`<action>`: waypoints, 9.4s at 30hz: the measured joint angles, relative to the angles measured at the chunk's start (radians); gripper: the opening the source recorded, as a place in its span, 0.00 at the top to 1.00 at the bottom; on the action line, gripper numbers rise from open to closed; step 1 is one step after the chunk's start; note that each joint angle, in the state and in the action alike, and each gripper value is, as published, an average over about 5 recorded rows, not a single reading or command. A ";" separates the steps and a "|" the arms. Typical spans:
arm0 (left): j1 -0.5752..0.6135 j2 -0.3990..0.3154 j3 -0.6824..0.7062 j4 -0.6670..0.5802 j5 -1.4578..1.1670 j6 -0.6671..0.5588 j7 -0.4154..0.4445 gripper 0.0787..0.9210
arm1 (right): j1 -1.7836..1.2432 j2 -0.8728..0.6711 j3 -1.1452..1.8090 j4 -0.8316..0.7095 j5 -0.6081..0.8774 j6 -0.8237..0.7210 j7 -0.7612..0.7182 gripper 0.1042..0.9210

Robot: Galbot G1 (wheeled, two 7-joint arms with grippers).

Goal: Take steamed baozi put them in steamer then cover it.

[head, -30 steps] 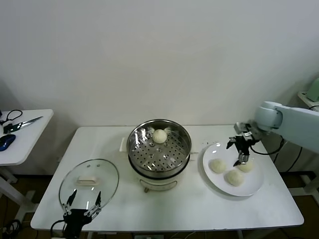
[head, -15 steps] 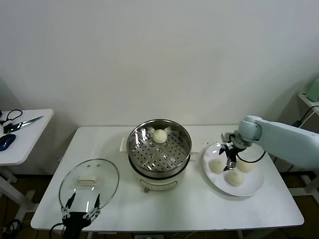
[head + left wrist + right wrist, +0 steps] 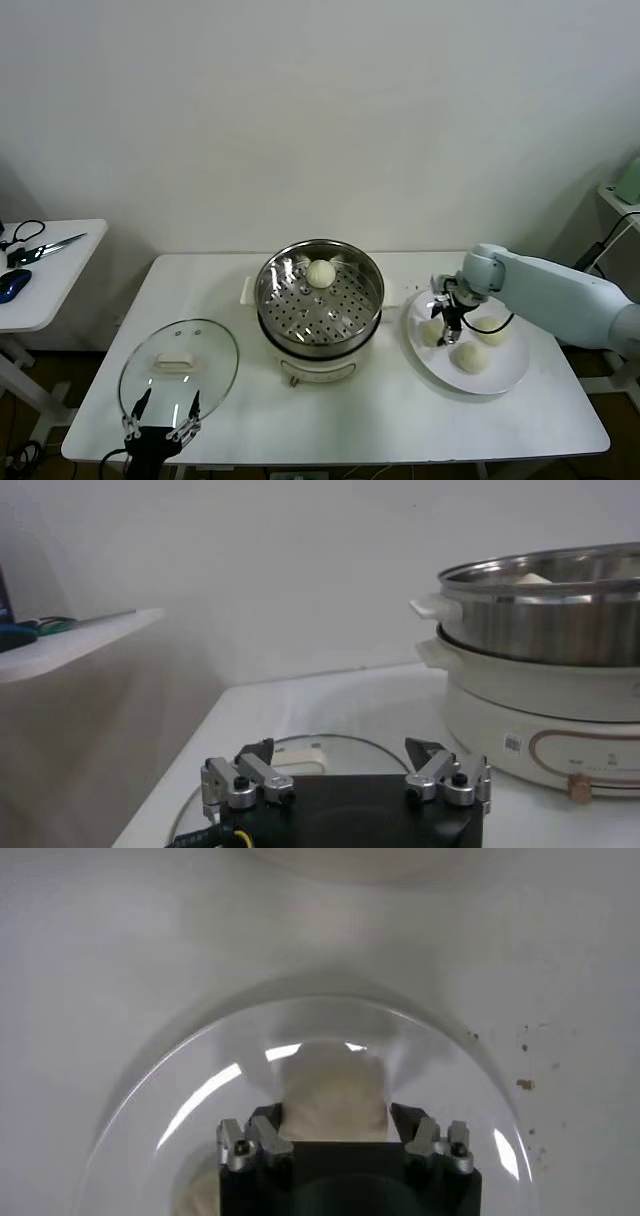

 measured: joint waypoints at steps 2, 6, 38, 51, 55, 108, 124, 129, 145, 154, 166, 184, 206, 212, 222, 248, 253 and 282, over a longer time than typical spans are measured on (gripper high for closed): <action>0.000 0.000 0.000 0.000 0.000 0.000 0.000 0.12 | 0.001 -0.001 0.001 0.000 0.003 -0.001 -0.001 0.31; -0.001 0.000 0.001 -0.002 0.000 0.000 0.000 0.12 | 0.022 -0.010 -0.011 0.014 0.020 0.000 -0.008 0.32; -0.015 0.021 0.007 -0.011 0.001 0.003 0.002 0.12 | 0.718 0.267 -0.296 0.329 0.544 -0.087 -0.004 0.32; -0.010 0.008 -0.001 -0.022 -0.003 0.007 0.001 0.12 | 0.517 0.485 -0.255 0.219 0.503 -0.159 0.099 0.32; -0.011 0.006 -0.005 -0.024 -0.005 0.007 0.001 0.12 | 0.454 0.531 -0.242 0.162 0.466 -0.170 0.121 0.32; -0.013 -0.010 0.005 -0.050 0.005 0.026 0.007 0.12 | 0.522 -0.188 -0.416 0.334 0.167 0.052 -0.085 0.12; 0.006 -0.013 0.002 -0.053 0.010 0.017 0.005 0.12 | 0.175 -0.252 -0.172 0.278 -0.011 0.011 -0.032 0.12; 0.007 -0.013 0.001 -0.048 0.010 0.016 0.004 0.12 | 0.103 -0.240 -0.117 0.253 -0.039 0.003 -0.022 0.12; 0.002 -0.014 0.003 -0.041 0.010 0.016 0.004 0.12 | 0.000 -0.205 -0.035 0.208 -0.085 -0.009 -0.006 0.27; 0.002 -0.011 0.004 -0.040 0.012 0.016 0.003 0.12 | 0.049 -0.196 -0.058 0.223 -0.094 0.016 -0.027 0.31; -0.001 0.001 0.003 -0.035 0.018 0.016 0.004 0.12 | 0.472 -0.089 -0.246 0.276 -0.080 0.250 -0.098 0.31; -0.003 0.001 -0.015 -0.055 0.013 0.027 0.007 0.12 | 0.691 0.184 -0.276 0.519 -0.186 0.525 -0.074 0.31; -0.009 0.002 -0.019 -0.055 0.003 0.033 0.009 0.12 | 0.461 0.393 -0.264 0.454 -0.355 0.582 -0.023 0.31; -0.004 0.002 -0.018 -0.055 0.004 0.030 0.008 0.12 | 0.431 0.415 -0.259 0.414 -0.370 0.592 -0.013 0.25; -0.001 0.000 -0.010 -0.057 0.009 0.025 0.007 0.12 | 0.426 0.420 -0.246 0.383 -0.359 0.615 -0.007 0.12; -0.013 0.003 -0.014 -0.054 -0.009 0.023 0.012 0.12 | 0.683 0.036 -0.402 0.141 0.151 0.430 -0.255 0.12; -0.018 0.004 -0.016 -0.053 -0.011 0.029 0.018 0.12 | 0.608 -0.067 -0.376 0.095 0.131 0.381 -0.248 0.12; -0.006 -0.005 -0.021 -0.036 -0.010 0.022 0.019 0.12 | -0.016 -0.126 0.118 -0.183 -0.180 0.294 -0.148 0.12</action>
